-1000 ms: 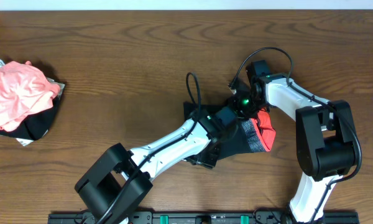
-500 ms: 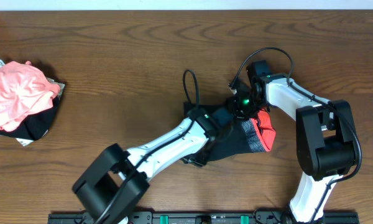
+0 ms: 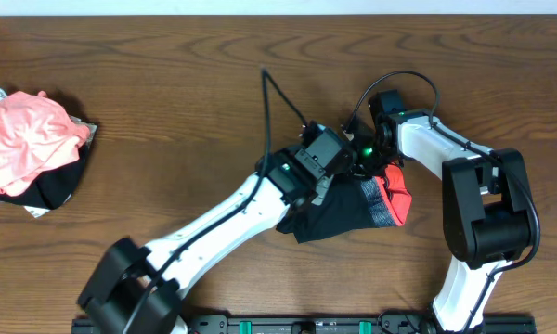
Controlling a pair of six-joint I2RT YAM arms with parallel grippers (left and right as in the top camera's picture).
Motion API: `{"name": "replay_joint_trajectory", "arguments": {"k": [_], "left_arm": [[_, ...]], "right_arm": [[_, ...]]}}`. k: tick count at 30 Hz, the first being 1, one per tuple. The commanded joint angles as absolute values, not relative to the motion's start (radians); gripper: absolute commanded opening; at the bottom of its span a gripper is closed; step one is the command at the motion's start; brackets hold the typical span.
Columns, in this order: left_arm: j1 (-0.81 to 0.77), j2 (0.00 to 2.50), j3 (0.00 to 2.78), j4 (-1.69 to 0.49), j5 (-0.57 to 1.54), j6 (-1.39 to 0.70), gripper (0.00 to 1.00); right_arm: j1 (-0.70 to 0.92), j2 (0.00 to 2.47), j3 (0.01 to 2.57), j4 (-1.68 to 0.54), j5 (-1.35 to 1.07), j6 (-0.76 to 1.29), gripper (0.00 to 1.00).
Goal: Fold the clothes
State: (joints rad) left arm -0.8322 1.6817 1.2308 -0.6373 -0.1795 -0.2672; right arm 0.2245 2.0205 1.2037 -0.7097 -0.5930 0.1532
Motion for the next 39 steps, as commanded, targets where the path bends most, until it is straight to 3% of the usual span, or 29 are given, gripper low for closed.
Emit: {"name": "replay_joint_trajectory", "arguments": {"k": [1,11,28,39], "left_arm": [[-0.830,1.763,1.197,-0.643,-0.141,-0.238,0.06],[-0.831,1.852,1.196,-0.750,0.226,-0.432,0.06],[-0.830,1.869,1.147,-0.767,0.228,-0.493,0.06],[-0.826,1.869,1.145,-0.740,0.215,-0.492,0.21]], "right_arm": [[0.212,2.094,1.163,-0.730,-0.419,0.160,0.10],[0.176,2.094,1.163,-0.753,-0.411,0.144,0.09],[0.159,2.094,1.163,-0.749,-0.414,0.144,0.14],[0.090,2.060,1.199,-0.788,-0.408,0.133,0.16]]}}
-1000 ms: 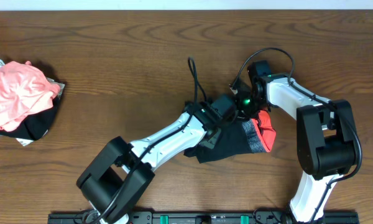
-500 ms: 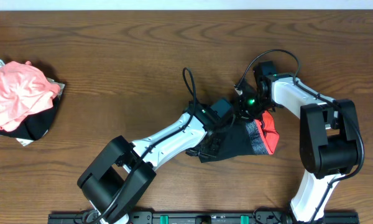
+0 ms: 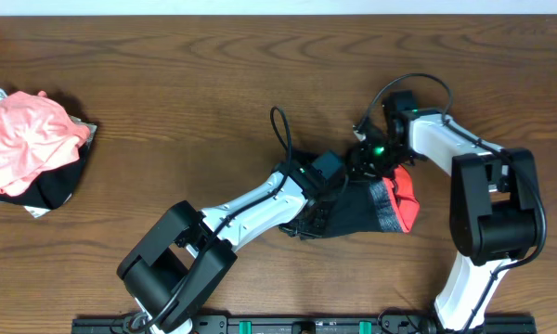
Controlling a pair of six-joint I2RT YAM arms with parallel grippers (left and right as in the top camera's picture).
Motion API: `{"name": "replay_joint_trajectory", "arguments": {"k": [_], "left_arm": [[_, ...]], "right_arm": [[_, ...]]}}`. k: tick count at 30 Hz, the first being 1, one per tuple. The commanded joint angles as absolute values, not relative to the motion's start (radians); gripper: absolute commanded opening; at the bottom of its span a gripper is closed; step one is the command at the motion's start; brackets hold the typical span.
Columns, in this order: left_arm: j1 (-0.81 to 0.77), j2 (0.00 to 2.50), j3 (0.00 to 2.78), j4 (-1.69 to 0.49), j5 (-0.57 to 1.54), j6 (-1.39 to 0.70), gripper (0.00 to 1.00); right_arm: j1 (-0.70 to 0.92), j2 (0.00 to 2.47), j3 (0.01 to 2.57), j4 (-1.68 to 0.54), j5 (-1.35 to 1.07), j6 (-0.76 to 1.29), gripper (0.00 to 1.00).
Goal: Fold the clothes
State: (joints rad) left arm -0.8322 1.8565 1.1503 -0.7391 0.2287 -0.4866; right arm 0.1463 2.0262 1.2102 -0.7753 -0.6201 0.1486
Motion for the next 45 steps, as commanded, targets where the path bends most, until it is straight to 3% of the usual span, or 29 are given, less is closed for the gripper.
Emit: {"name": "replay_joint_trajectory", "arguments": {"k": [1,11,20,31,37,38,45], "left_arm": [[-0.823,1.869,1.145,-0.738,0.212,-0.492,0.21],[-0.718,1.869,1.145,-0.702,0.190,-0.474,0.21],[-0.548,1.802,1.163,-0.697,0.255,-0.427,0.20],[-0.642,1.745,1.163,-0.698,0.387,-0.432,0.20],[-0.703,1.745,1.163,-0.698,0.379,-0.432,0.19],[-0.704,1.745,1.163,-0.699,0.368,-0.432,0.14],[-0.665,1.744,1.163,-0.709,0.302,-0.432,0.11]], "right_arm": [[0.074,2.056,1.199,-0.799,-0.408,0.133,0.16],[-0.037,1.997,1.202,-0.936,-0.430,0.038,0.18],[-0.040,1.773,1.334,-1.046,-0.413,-0.056,0.19],[-0.024,1.641,1.312,-1.193,-0.388,-0.179,0.20],[0.031,1.641,1.151,-1.129,-0.381,-0.157,0.20],[0.046,1.641,1.109,-1.092,-0.381,-0.142,0.20],[0.126,1.642,0.895,-0.839,-0.359,-0.013,0.25]]}}
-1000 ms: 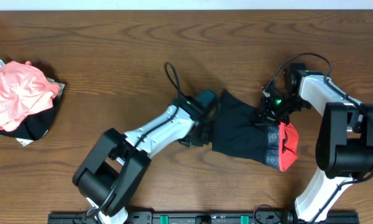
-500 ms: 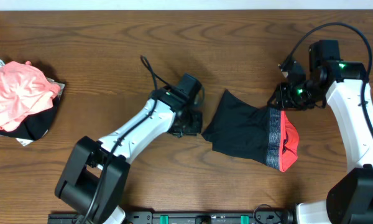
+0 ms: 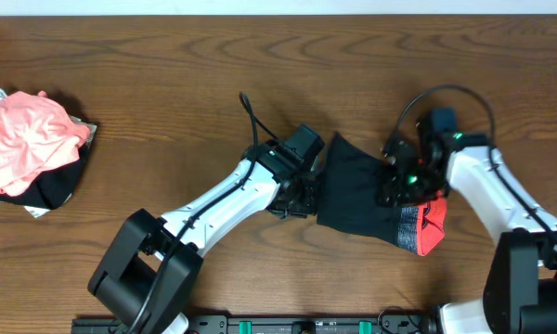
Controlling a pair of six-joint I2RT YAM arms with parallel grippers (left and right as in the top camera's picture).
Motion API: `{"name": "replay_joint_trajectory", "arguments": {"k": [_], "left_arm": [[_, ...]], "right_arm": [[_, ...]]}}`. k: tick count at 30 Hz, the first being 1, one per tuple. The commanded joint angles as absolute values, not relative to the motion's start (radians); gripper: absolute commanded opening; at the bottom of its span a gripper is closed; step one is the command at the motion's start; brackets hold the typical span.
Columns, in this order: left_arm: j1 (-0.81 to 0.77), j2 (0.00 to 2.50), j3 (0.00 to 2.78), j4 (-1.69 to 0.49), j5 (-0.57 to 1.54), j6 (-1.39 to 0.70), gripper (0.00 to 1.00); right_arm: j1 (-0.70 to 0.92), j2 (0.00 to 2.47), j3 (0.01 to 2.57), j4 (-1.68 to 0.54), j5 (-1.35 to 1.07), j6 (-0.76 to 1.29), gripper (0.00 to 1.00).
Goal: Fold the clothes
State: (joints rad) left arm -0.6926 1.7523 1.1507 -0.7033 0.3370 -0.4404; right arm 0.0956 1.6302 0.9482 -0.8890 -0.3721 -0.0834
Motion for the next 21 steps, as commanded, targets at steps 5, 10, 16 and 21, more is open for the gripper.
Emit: {"name": "replay_joint_trajectory", "arguments": {"k": [5,10,16,21], "left_arm": [[-0.612,1.744,1.163,-0.710,0.302,-0.431,0.11],[-0.551,1.744,1.163,-0.710,0.302,-0.431,0.11],[-0.483,1.743,1.163,-0.710,0.302,-0.427,0.11],[-0.437,1.728,1.163,-0.712,0.303,-0.423,0.11]], "right_arm": [[0.178,1.643,0.806,-0.646,-0.359,0.028,0.28],[0.257,1.643,0.796,-0.498,-0.405,0.096,0.32],[0.363,1.646,0.796,-0.254,-0.422,0.263,0.35],[0.399,1.634,0.815,-0.122,-0.425,0.283,0.37]]}}
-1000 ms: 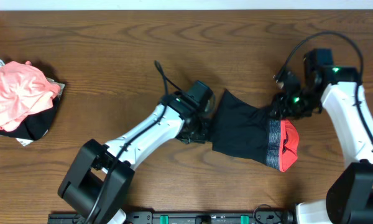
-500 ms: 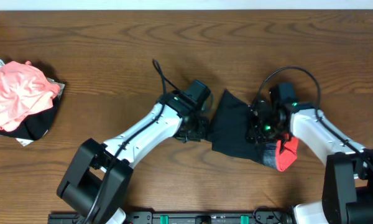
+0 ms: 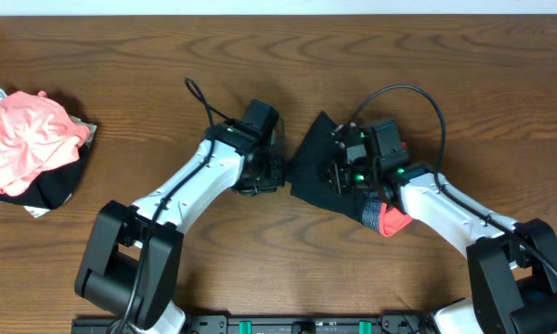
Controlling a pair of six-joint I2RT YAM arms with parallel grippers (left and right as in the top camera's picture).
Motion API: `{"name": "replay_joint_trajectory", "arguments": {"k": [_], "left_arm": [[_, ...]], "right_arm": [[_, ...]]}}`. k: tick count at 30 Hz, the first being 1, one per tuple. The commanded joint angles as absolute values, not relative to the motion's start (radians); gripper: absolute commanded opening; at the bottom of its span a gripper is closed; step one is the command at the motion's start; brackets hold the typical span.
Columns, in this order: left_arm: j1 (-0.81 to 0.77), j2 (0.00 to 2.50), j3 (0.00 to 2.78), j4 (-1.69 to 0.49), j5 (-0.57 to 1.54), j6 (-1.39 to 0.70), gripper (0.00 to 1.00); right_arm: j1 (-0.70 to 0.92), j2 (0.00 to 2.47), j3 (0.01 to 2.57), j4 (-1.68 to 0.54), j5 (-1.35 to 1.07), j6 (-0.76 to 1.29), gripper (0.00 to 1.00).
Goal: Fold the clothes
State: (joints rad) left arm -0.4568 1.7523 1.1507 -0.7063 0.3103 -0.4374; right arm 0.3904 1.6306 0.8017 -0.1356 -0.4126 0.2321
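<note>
A black garment [image 3: 320, 186] with a grey and red waistband [image 3: 390, 221] lies bunched on the wooden table [image 3: 148, 56], right of centre. My right gripper [image 3: 339, 176] is down on the middle of the garment and appears shut on a fold of the black cloth. My left gripper [image 3: 277, 176] sits just off the garment's left corner, its dark fingers pointing at the cloth. Whether they touch or pinch the corner cannot be made out.
At the far left edge lies a pile of clothes: a crumpled pink garment [image 3: 23, 139] on top of a black one [image 3: 60, 181]. Cables loop above both wrists. A black rail [image 3: 278, 325] runs along the table's near edge.
Both grippers and the garment have shifted left. The right gripper now sits over the cloth's middle rather than at its right side. The red waistband lies lower and the garment looks more bunched.
First both grippers met over the garment near the table's centre, the cloth hanging below them. Then the left arm lay lower across it. Later the two grippers stood apart with the cloth spread between them. Now they are close again, farther left, with the garment bunched.
</note>
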Motion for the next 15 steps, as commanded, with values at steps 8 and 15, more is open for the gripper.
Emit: {"name": "replay_joint_trajectory", "arguments": {"k": [8,15], "left_arm": [[-0.430,1.656,1.163,-0.719,0.302,-0.424,0.12],[-0.430,1.648,1.163,-0.720,0.303,-0.424,0.12]], "right_arm": [[0.281,1.512,0.982,-0.224,-0.413,0.171,0.39],[0.204,1.568,1.018,-0.456,-0.303,0.102,0.42]]}}
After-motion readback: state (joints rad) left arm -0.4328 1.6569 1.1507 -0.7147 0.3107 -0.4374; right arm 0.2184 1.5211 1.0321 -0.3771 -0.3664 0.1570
